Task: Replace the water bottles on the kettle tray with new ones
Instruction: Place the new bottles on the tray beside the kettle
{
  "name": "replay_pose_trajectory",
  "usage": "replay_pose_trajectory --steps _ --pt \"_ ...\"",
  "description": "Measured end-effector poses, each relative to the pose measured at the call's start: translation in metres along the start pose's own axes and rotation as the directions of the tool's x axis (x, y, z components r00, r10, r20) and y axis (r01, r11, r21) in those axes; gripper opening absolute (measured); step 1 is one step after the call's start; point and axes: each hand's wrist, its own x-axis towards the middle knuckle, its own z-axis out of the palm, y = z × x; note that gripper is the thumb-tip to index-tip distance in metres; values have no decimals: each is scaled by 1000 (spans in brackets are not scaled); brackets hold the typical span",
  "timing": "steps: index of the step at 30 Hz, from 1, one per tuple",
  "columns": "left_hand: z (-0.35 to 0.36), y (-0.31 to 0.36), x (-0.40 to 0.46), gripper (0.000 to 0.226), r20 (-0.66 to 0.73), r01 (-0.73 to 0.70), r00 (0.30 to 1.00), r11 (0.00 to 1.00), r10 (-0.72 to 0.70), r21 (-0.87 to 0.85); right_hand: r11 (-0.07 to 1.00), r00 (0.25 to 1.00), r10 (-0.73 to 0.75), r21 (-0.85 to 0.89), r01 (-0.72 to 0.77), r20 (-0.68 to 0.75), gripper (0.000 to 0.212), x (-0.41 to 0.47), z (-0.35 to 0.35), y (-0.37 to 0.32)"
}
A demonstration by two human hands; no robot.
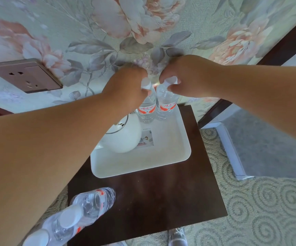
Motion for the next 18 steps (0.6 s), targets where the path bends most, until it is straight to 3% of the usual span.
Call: replay_pose_trajectory --steps 10,12,18 --pt "0 0 0 21 -22 10 1000 1000 -9 5 999 995 39 -14 -40 -96 29 8 4 -4" --pt "2 0 1 30 -47 23 999 1000 -23 11 998 992 51 -27 -54 -114 28 11 6 -7" --pt "7 4 -4 29 -55 42 998 997 -38 61 993 991 118 -7 -118 -58 32 8 8 -14"
